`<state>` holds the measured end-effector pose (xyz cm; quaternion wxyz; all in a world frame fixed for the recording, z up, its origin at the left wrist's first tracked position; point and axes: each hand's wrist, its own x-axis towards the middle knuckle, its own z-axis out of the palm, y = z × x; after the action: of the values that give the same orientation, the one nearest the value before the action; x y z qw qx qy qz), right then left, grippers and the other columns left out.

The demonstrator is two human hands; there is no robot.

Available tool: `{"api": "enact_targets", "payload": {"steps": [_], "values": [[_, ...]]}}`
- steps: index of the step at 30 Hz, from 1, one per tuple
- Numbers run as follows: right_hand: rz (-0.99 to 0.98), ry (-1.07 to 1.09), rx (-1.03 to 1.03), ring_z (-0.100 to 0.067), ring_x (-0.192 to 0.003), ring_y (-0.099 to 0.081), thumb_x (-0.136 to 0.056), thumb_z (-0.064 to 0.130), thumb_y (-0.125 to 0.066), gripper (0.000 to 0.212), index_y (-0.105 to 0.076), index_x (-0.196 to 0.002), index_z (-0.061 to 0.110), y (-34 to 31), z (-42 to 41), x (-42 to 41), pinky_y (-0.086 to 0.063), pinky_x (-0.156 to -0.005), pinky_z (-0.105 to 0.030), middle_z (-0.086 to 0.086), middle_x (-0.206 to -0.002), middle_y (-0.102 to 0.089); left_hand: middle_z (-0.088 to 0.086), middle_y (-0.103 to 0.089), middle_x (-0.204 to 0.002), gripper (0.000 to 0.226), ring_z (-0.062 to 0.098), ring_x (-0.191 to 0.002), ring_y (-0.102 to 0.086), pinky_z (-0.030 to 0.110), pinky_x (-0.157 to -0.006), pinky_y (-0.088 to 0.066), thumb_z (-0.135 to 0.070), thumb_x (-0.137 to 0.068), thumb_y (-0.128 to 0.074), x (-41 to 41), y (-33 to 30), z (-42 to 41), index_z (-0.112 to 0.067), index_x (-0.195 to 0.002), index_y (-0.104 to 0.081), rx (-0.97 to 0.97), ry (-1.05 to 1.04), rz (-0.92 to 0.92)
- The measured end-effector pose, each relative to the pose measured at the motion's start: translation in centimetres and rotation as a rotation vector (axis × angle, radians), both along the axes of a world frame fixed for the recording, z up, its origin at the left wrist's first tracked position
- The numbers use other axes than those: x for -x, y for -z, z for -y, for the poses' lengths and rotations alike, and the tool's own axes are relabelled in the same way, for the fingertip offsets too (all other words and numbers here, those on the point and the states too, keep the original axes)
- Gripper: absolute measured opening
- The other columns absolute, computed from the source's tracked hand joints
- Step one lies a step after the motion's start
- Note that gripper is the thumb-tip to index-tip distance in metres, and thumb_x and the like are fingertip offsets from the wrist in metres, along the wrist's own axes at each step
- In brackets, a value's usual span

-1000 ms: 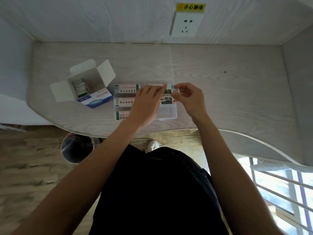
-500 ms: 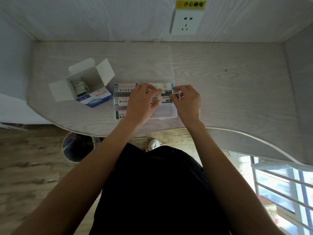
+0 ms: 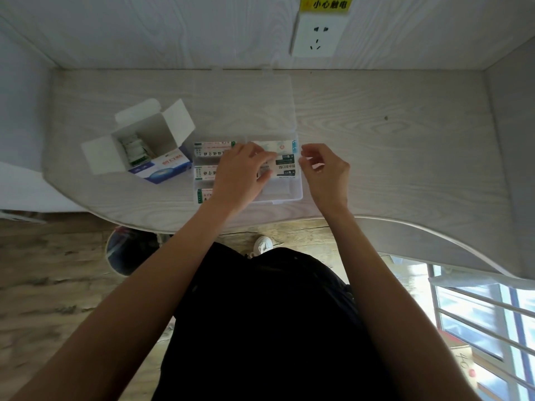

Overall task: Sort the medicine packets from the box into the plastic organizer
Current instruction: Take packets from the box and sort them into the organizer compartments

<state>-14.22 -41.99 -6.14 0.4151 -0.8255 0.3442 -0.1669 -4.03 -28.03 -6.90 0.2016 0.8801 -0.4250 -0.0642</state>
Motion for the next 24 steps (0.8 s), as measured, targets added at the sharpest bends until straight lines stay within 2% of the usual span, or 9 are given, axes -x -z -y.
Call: {"api": "enact_targets", "payload": {"steps": [4, 10, 12, 16, 19, 24], "values": [[-0.155, -0.156, 0.184, -0.012, -0.082, -0.054, -0.078, 0.019, -0.072, 0.029, -0.067, -0.106, 0.019, 0.6, 0.2, -0.1, -0.045, -0.072, -0.025, 0.001, -0.095, -0.06, 0.001, -0.062, -0.112, 0.033, 0.022, -0.105, -0.054, 0.037, -0.096, -0.035, -0.031, -0.088, -0.06, -0.1, -0.3, 0.1, -0.023, -0.12, -0.061, -0.052, 0.006, -0.004], [-0.302, -0.334, 0.401, -0.021, -0.098, -0.054, -0.083, 0.023, -0.068, 0.029, -0.064, -0.111, 0.015, 0.3, 0.6, -0.7, -0.043, -0.077, -0.027, -0.007, -0.109, -0.058, 0.003, -0.062, -0.114, 0.034, 0.024, -0.106, -0.055, 0.038, -0.097, -0.033, -0.032, -0.087, -0.062, -0.4, -0.3, 0.2, -0.019, -0.118, -0.061, -0.071, 0.029, 0.02], [-0.306, -0.379, 0.399, -0.021, -0.101, -0.052, -0.085, 0.026, -0.066, 0.027, -0.064, -0.11, 0.015, 0.0, 0.9, -0.5, -0.038, -0.077, -0.024, -0.007, -0.111, -0.056, 0.003, -0.064, -0.111, 0.03, 0.025, -0.102, -0.058, 0.039, -0.094, -0.035, -0.028, -0.088, -0.061, -0.7, -0.2, 0.0, -0.018, -0.115, -0.064, -0.045, 0.041, -0.007], [-0.255, -0.364, 0.34, -0.02, -0.098, -0.053, -0.086, 0.028, -0.064, 0.027, -0.065, -0.111, 0.017, 0.0, 1.0, -0.5, -0.043, -0.075, -0.027, -0.006, -0.11, -0.055, 0.004, -0.067, -0.108, 0.029, 0.024, -0.096, -0.061, 0.039, -0.092, -0.041, -0.02, -0.09, -0.059, -1.0, 0.0, -0.6, -0.015, -0.118, -0.062, 0.033, 0.012, -0.069], [-0.209, -0.359, 0.359, -0.02, -0.095, -0.053, -0.084, 0.027, -0.066, 0.025, -0.067, -0.107, 0.018, 0.0, 0.6, -0.9, -0.041, -0.071, -0.026, -0.006, -0.109, -0.057, 0.007, -0.065, -0.109, 0.031, 0.025, -0.097, -0.06, 0.037, -0.089, -0.043, -0.02, -0.087, -0.062, -0.9, 0.0, -0.8, -0.013, -0.118, -0.061, 0.064, -0.014, -0.097], [-0.234, -0.359, 0.394, -0.023, -0.091, -0.053, -0.079, 0.029, -0.071, 0.022, -0.069, -0.097, 0.016, 0.2, 0.0, -1.5, -0.041, -0.072, -0.028, -0.007, -0.107, -0.058, 0.006, -0.066, -0.096, 0.018, 0.027, -0.093, -0.056, 0.035, -0.081, -0.042, -0.019, -0.085, -0.065, -0.7, 0.6, -0.6, -0.012, -0.101, -0.068, 0.079, -0.037, 0.0]]}}
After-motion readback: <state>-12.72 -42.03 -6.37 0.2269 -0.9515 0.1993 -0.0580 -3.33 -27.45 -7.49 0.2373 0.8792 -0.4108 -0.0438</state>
